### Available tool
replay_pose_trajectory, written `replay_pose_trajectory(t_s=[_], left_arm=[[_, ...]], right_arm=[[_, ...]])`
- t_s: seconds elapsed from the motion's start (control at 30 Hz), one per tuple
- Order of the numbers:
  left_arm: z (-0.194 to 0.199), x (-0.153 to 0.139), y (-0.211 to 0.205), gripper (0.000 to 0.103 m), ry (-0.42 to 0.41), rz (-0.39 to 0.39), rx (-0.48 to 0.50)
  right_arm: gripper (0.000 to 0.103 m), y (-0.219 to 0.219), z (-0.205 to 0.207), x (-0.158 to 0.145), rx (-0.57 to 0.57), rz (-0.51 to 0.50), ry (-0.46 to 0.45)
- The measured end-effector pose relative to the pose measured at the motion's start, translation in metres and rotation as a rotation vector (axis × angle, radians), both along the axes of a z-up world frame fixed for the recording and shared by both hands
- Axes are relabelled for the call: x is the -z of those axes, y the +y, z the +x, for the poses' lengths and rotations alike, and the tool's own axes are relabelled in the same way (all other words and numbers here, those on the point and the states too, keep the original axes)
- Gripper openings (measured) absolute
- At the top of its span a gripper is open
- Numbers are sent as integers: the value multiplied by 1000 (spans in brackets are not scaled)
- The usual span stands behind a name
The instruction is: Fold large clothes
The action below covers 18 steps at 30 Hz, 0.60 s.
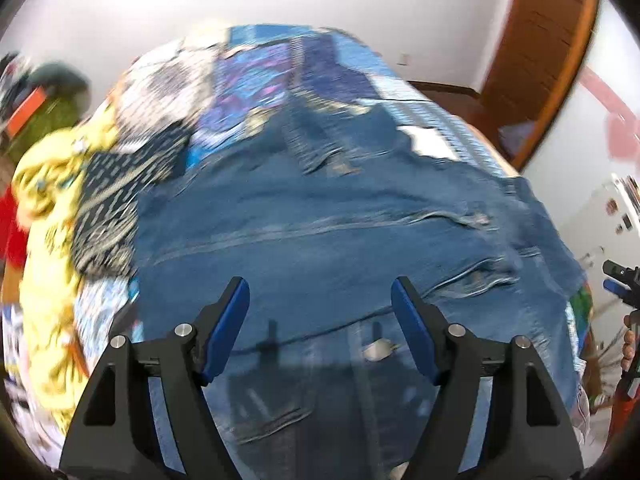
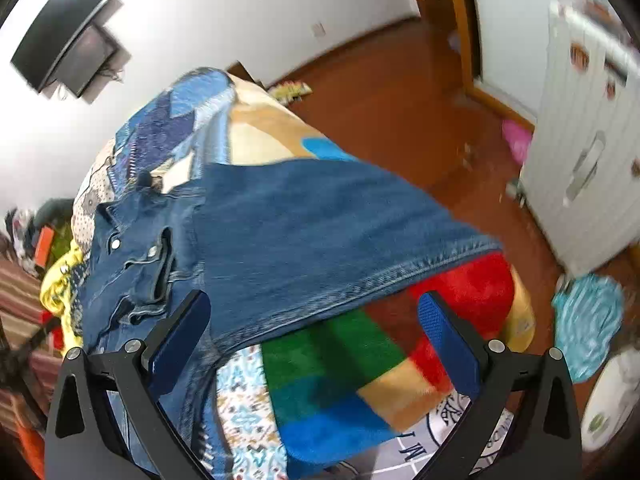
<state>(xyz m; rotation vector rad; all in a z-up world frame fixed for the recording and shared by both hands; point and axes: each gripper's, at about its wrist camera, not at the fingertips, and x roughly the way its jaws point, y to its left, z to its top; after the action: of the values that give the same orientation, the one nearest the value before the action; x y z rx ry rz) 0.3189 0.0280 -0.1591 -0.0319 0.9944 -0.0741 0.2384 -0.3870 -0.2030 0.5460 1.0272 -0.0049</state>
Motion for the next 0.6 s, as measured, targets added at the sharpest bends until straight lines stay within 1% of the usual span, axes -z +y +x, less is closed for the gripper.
replay_pose_trajectory(t_s=[0.1, 0.17, 0.2, 0.33, 0.37, 0.4, 0.43, 0.5, 0.53, 0.6], left_arm=[[-9, 14, 26, 73, 31, -29, -72], [-17, 21, 41, 73, 49, -47, -115], [-18, 26, 45, 73, 58, -56, -134], [-28, 37, 61, 73, 79, -120, -196], [-29, 38, 63, 73, 82, -133, -205], [-29, 40, 65, 73, 87, -149, -217], [-30, 42, 66, 73, 89, -156, -223], [-32, 43, 65, 73, 90, -158, -230], [-33, 44, 64, 73, 92, -156, -231], [-36, 43, 63, 73, 92, -157, -239]], right_arm=[[103, -15, 10, 29, 25, 89, 58], [98, -22, 13, 43, 49, 154, 87], [98, -25, 14, 48, 60, 180, 91], [98, -36, 18, 51, 91, 235, 37], [95, -38, 20, 53, 97, 241, 31], [87, -41, 23, 57, 115, 244, 31], [83, -43, 25, 60, 127, 243, 34], [66, -48, 30, 67, 165, 245, 40], [61, -51, 32, 70, 188, 244, 40], [38, -54, 36, 73, 235, 217, 35]])
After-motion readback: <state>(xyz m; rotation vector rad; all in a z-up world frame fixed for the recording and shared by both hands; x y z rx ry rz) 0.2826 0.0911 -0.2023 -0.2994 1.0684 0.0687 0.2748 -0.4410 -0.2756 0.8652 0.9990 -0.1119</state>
